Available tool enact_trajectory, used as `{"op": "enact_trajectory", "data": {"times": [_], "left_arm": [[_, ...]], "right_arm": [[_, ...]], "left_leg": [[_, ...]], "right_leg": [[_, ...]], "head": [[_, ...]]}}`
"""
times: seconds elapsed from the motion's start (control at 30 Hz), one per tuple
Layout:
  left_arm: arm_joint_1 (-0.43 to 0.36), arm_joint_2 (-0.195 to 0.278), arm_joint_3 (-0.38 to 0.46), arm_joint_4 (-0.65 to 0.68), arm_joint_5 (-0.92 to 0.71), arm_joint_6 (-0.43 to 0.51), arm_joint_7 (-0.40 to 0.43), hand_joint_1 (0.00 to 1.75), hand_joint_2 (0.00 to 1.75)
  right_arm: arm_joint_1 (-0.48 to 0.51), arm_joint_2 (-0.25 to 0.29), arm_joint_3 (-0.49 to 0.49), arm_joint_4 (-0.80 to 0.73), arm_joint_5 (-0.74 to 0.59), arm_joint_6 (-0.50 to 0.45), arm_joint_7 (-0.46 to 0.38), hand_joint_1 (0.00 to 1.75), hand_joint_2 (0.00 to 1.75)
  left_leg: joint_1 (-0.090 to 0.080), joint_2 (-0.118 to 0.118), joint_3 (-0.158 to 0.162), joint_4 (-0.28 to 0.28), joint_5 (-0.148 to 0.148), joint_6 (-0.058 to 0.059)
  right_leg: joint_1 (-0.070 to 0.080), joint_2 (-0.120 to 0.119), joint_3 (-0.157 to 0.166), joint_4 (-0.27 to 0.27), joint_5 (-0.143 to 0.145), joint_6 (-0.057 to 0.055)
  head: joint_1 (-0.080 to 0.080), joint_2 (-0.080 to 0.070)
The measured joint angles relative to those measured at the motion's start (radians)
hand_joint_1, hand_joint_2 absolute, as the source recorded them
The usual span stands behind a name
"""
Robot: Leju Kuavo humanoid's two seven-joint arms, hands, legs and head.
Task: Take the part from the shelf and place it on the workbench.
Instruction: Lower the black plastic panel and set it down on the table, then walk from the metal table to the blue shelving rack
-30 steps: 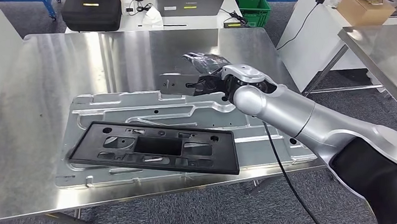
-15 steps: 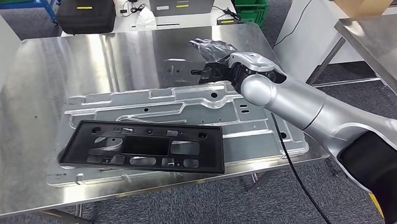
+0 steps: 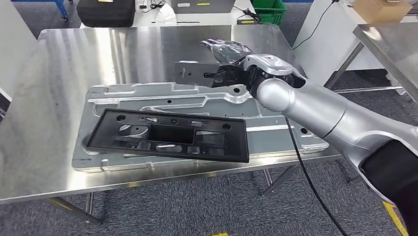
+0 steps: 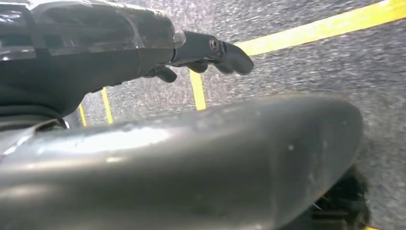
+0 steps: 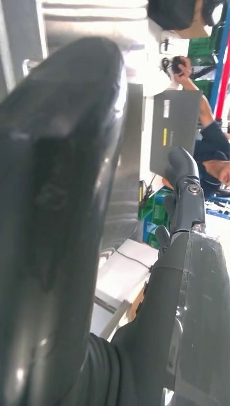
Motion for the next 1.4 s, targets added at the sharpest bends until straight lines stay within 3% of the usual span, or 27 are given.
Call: {"op": "enact_trajectory", "data": {"times": [0.03, 0.07, 0.13, 0.2, 0.27, 0.33, 0.37, 0.43, 0.5, 0.53, 0.57, 0.6, 0.67, 0.73, 0.77, 0.83, 0.87, 0.9, 1.0, 1.03, 1.07, 1.1, 1.17, 1.23, 1.27, 1.33, 1.4], "left_arm": [[0.000, 0.000, 0.000, 0.000, 0.000, 0.000, -0.001, 0.00, 0.00], [0.000, 0.000, 0.000, 0.000, 0.000, 0.000, -0.002, 0.00, 0.00], [0.000, 0.000, 0.000, 0.000, 0.000, 0.000, -0.005, 0.00, 0.00], [-0.001, -0.003, 0.000, -0.001, 0.001, 0.000, -0.008, 0.00, 0.00], [-0.001, -0.007, 0.000, -0.001, 0.003, 0.001, -0.013, 0.00, 0.00], [0.000, -0.008, 0.000, -0.001, 0.004, 0.001, -0.015, 0.00, 0.00], [0.000, -0.009, 0.000, -0.001, 0.004, 0.001, -0.015, 0.00, 0.00], [0.000, -0.009, -0.001, 0.000, 0.005, 0.001, -0.016, 0.00, 0.00], [0.000, -0.007, -0.001, 0.000, 0.006, 0.002, -0.016, 0.00, 0.00], [0.000, -0.006, -0.001, 0.001, 0.006, 0.002, -0.018, 0.00, 0.00], [0.000, -0.005, -0.001, 0.001, 0.007, 0.002, -0.019, 0.00, 0.00], [0.000, -0.005, -0.001, 0.001, 0.008, 0.003, -0.020, 0.00, 0.00], [-0.001, -0.003, -0.001, 0.001, 0.009, 0.004, -0.022, 0.00, 0.00], [-0.003, -0.001, -0.001, 0.002, 0.009, 0.007, -0.026, 0.00, 0.00], [-0.003, 0.000, -0.001, 0.002, 0.009, 0.009, -0.028, 0.00, 0.00], [-0.002, 0.002, -0.001, 0.002, 0.010, 0.013, -0.031, 0.00, 0.00], [-0.002, 0.004, -0.001, 0.002, 0.011, 0.015, -0.033, 0.00, 0.00], [-0.002, 0.005, -0.001, 0.002, 0.012, 0.017, -0.034, 0.00, 0.00], [-0.003, 0.009, -0.001, 0.002, 0.014, 0.020, -0.035, 0.00, 0.00], [-0.003, 0.011, -0.001, 0.002, 0.015, 0.021, -0.034, 0.00, 0.00], [-0.003, 0.013, -0.001, 0.002, 0.017, 0.021, -0.034, 0.00, 0.00], [-0.003, 0.014, -0.001, 0.002, 0.018, 0.021, -0.033, 0.00, 0.00], [-0.003, 0.017, -0.001, 0.002, 0.020, 0.022, -0.029, 0.00, 0.00], [-0.004, 0.017, -0.001, 0.002, 0.018, 0.023, -0.021, 0.00, 0.00], [-0.005, 0.017, -0.003, 0.002, 0.017, 0.023, -0.015, 0.00, 0.00], [-0.005, 0.018, -0.007, 0.002, 0.012, 0.024, -0.002, 0.00, 0.00], [-0.005, 0.022, -0.013, 0.002, 0.010, 0.024, 0.008, 0.00, 0.00]], "right_arm": [[0.001, 0.000, 0.001, 0.000, 0.000, 0.000, 0.000, 0.00, 0.00], [0.002, 0.000, 0.001, 0.000, 0.000, 0.000, 0.000, 0.00, 0.00], [-0.001, 0.001, 0.000, 0.000, 0.000, 0.000, 0.001, 0.00, 0.00], [-0.012, 0.002, -0.002, -0.004, 0.001, -0.001, 0.002, 0.00, 0.00], [-0.021, 0.004, -0.006, -0.007, 0.003, -0.002, 0.002, 0.00, 0.00], [-0.024, 0.006, -0.008, -0.008, 0.003, -0.002, 0.002, 0.00, 0.00], [-0.024, 0.008, -0.008, -0.008, 0.003, -0.002, 0.002, 0.00, 0.00], [-0.026, 0.011, -0.008, -0.008, 0.003, -0.002, 0.002, 0.00, 0.00], [-0.026, 0.012, -0.007, -0.008, 0.003, -0.003, 0.002, 0.00, 0.00], [-0.026, 0.013, -0.007, -0.008, 0.003, -0.004, 0.002, 0.00, 0.00], [-0.025, 0.013, -0.005, -0.008, 0.003, -0.005, 0.002, 0.00, 0.00], [-0.026, 0.014, -0.004, -0.008, 0.003, -0.007, 0.002, 0.00, 0.00], [-0.028, 0.014, -0.003, -0.008, 0.003, -0.010, 0.002, 0.00, 0.00], [-0.031, 0.013, -0.007, -0.008, 0.003, -0.014, 0.001, 0.00, 0.00], [-0.032, 0.013, -0.008, -0.008, 0.003, -0.015, 0.000, 0.00, 0.00], [-0.032, 0.013, -0.010, -0.008, 0.001, -0.017, -0.004, 0.00, 0.00], [-0.032, 0.014, -0.009, -0.008, 0.000, -0.017, -0.005, 0.00, 0.00], [-0.033, 0.014, -0.009, -0.007, -0.001, -0.017, -0.008, 0.00, 0.00], [-0.036, 0.016, -0.009, -0.004, -0.001, -0.016, -0.011, 0.00, 0.00], [-0.035, 0.017, -0.008, -0.003, -0.001, -0.017, -0.012, 0.00, 0.00], [-0.035, 0.018, -0.008, -0.002, -0.001, -0.017, -0.012, 0.00, 0.00], [-0.035, 0.019, -0.007, -0.001, -0.002, -0.017, -0.013, 0.00, 0.00], [-0.035, 0.020, -0.008, 0.000, -0.004, -0.019, -0.014, 0.00, 0.00], [-0.035, 0.021, -0.012, 0.000, -0.007, -0.024, -0.012, 0.00, 0.00], [-0.033, 0.020, -0.013, 0.000, -0.009, -0.027, -0.008, 0.00, 0.00], [-0.020, 0.011, -0.013, -0.003, -0.013, -0.031, 0.002, 0.00, 0.00], [0.001, -0.002, -0.011, -0.008, -0.014, -0.036, 0.012, 0.00, 0.00]], "left_leg": [[-0.001, 0.001, -0.013, 0.000, 0.009, 0.000], [-0.002, 0.002, -0.025, 0.000, 0.018, -0.001], [-0.004, 0.003, -0.044, 0.000, 0.035, -0.003], [-0.006, 0.005, -0.057, -0.001, 0.051, -0.010], [-0.001, 0.008, -0.063, -0.008, 0.069, -0.023], [0.002, 0.009, -0.066, -0.019, 0.083, -0.036], [0.002, 0.008, -0.071, -0.013, 0.068, -0.041], [0.000, 0.004, -0.095, 0.054, -0.014, -0.047], [0.001, 0.002, -0.120, 0.171, -0.099, -0.051], [0.001, 0.002, -0.122, 0.216, -0.109, -0.053], [0.001, 0.002, -0.112, 0.235, -0.097, -0.054], [0.001, 0.003, -0.087, 0.225, -0.071, -0.056], [0.002, 0.004, 0.003, 0.124, -0.037, -0.059], [0.000, 0.001, 0.077, 0.017, -0.056, -0.053], [-0.001, -0.001, 0.091, -0.008, -0.069, -0.046], [-0.002, -0.002, 0.084, -0.015, -0.062, -0.029], [-0.002, -0.001, 0.077, -0.015, -0.053, -0.021], [0.000, 0.000, 0.067, -0.016, -0.042, -0.014], [-0.001, 0.001, 0.028, -0.016, -0.008, -0.003], [-0.002, 0.002, 0.014, -0.015, 0.003, -0.002], [-0.004, 0.003, -0.001, -0.015, 0.014, -0.002], [-0.007, 0.004, -0.015, -0.014, 0.025, -0.002], [-0.012, 0.006, -0.039, -0.015, 0.046, -0.003], [-0.013, 0.008, -0.054, -0.016, 0.066, -0.009], [-0.010, 0.009, -0.059, -0.020, 0.077, -0.014], [-0.004, 0.007, -0.066, -0.032, 0.098, -0.027], [-0.003, 0.002, -0.075, -0.023, 0.072, -0.037]], "right_leg": [[0.000, 0.000, 0.004, 0.034, -0.013, -0.001], [0.000, 0.000, 0.023, 0.036, -0.006, -0.004], [0.003, 0.001, 0.108, -0.058, 0.035, -0.018], [0.011, 0.003, 0.202, -0.193, 0.047, -0.038], [0.020, 0.004, 0.237, -0.260, 0.045, -0.050], [0.023, 0.000, 0.233, -0.278, 0.068, -0.055], [0.022, -0.003, 0.229, -0.290, 0.083, -0.059], [0.017, -0.010, 0.213, -0.308, 0.114, -0.066], [0.016, -0.011, 0.187, -0.309, 0.135, -0.070], [0.016, -0.012, 0.172, -0.306, 0.145, -0.069], [0.015, -0.012, 0.155, -0.301, 0.155, -0.068], [0.014, -0.012, 0.137, -0.295, 0.164, -0.065], [0.012, -0.012, 0.103, -0.274, 0.176, -0.057], [0.012, -0.012, 0.079, -0.252, 0.185, -0.047], [0.013, -0.013, 0.073, -0.246, 0.191, -0.043], [0.010, -0.012, 0.067, -0.244, 0.201, -0.033], [0.009, -0.010, 0.062, -0.236, 0.189, -0.028], [0.007, -0.008, 0.054, -0.212, 0.157, -0.021], [0.003, -0.006, 0.024, -0.045, 0.012, -0.008], [0.003, -0.006, 0.023, 0.006, -0.008, -0.008], [0.003, -0.006, 0.031, 0.031, -0.005, -0.011], [0.004, -0.005, 0.053, 0.025, 0.016, -0.017], [0.013, -0.002, 0.139, -0.078, 0.057, -0.042], [0.026, 0.001, 0.230, -0.218, 0.050, -0.070], [0.032, 0.002, 0.253, -0.262, 0.041, -0.078], [0.037, 0.000, 0.259, -0.297, 0.057, -0.081], [0.034, -0.008, 0.255, -0.322, 0.091, -0.084]], "head": [[0.005, 0.000], [0.010, 0.000], [0.021, 0.000], [0.026, 0.000], [0.025, 0.000], [0.031, 0.000], [0.031, 0.000], [0.020, 0.000], [0.005, 0.000], [-0.001, 0.000], [-0.005, 0.000], [-0.009, 0.000], [-0.014, 0.000], [-0.016, 0.000], [-0.016, 0.000], [-0.015, 0.000], [-0.015, 0.000], [-0.012, 0.000], [0.005, 0.000], [0.011, 0.000], [0.017, 0.000], [0.022, 0.000], [0.028, 0.000], [0.024, 0.000], [0.020, 0.000], [0.020, 0.000], [0.021, 0.000]]}}
